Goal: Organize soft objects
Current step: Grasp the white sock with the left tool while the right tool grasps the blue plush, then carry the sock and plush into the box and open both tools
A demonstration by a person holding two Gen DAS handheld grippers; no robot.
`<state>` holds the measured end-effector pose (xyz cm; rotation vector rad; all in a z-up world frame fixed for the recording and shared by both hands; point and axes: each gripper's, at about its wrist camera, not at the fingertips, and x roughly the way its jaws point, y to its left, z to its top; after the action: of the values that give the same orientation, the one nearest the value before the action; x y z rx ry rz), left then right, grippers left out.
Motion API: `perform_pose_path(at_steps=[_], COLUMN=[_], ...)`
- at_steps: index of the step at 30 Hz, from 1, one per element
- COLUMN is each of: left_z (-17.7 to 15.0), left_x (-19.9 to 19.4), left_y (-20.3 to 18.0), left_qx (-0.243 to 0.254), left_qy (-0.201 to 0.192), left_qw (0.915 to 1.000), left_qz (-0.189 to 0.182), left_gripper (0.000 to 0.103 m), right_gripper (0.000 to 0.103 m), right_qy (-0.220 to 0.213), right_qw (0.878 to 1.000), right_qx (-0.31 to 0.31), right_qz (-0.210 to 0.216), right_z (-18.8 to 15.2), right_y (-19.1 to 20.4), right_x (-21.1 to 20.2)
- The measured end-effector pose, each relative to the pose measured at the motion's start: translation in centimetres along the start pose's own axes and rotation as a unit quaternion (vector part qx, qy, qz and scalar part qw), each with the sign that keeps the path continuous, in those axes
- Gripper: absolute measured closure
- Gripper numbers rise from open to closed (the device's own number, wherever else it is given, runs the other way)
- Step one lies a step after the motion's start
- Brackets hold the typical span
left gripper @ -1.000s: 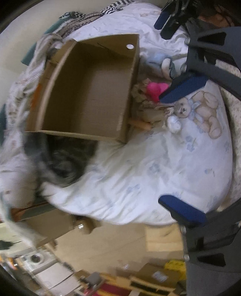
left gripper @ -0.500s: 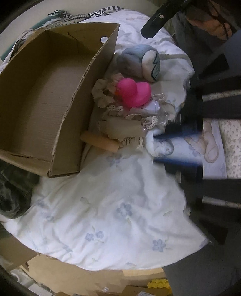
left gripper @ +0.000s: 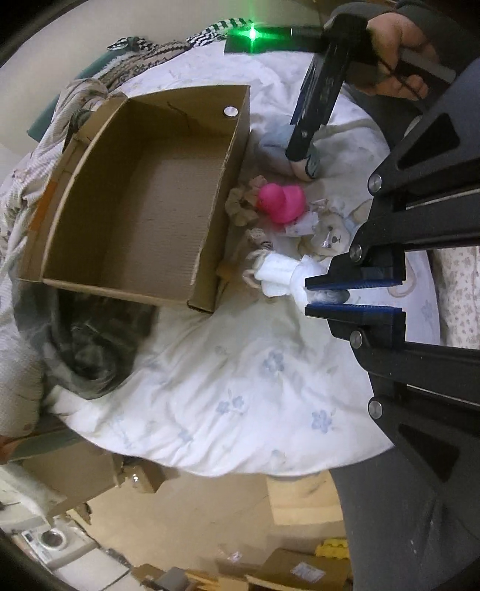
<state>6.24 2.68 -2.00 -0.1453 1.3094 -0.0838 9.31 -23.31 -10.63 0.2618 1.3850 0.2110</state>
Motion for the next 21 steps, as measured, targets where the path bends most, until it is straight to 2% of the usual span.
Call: perform_pose_path(at_steps=[1,2,4,6,9,10,13,21], left_z=[-0.1,-0.2,-0.5,-0.6,-0.9,-0.8,-0.5,2.9], left_x=[-0.3,-0.6,-0.8,-1.1,-2.0,-2.5,-3.6,-6.0], left_y=[0.0,0.1,0.0,0.0,0.1,0.2,0.0,-1.6], left_qx=[0.0,0.0,0.001,0.001,0.001,0.0,0.006,0.021], left_qy=[-0.002,-0.004,-0.007,-0.009,-0.023,-0.032,-0.054,-0.1], left_qw=[1.0,1.0,1.0,1.0,0.9997,0.9994,0.9984,0.9947], left_qz=[0.0,0.001,0.001,0.0,0.006,0.01,0.016,0.009], left_gripper=[0.096,0.096,0.096,0.096,0.096,0.096,0.096,0.096], right_gripper=[0.032,0.037,0.057,0.067,0.079,0.091,0.093,0.094], right_qy=[0.0,-0.001,-0.004,-0.014,-0.018,-0.022,-0.039,-0.089], right_qw=[1.0,1.0,1.0,1.0,0.999,0.998,0.995,0.988], right_qx=[-0.003,-0.007,-0.011,-0.01,0.014,0.017,0.014,-0.015], right_qz=[-0.006,-0.009,-0.001,0.004,0.048,0.06,0.094,0.128], right_z=[0.0,-0.1,-0.1,-0.1,-0.4,-0.6,-1.0,0.2], right_y=[0.0,0.0,0.1,-0.1,-0.8,-0.8,-0.5,1.8], right_x=[0.2,0.3,-0.1,-1.2,-2.7,-3.3,-5.6,-10.4])
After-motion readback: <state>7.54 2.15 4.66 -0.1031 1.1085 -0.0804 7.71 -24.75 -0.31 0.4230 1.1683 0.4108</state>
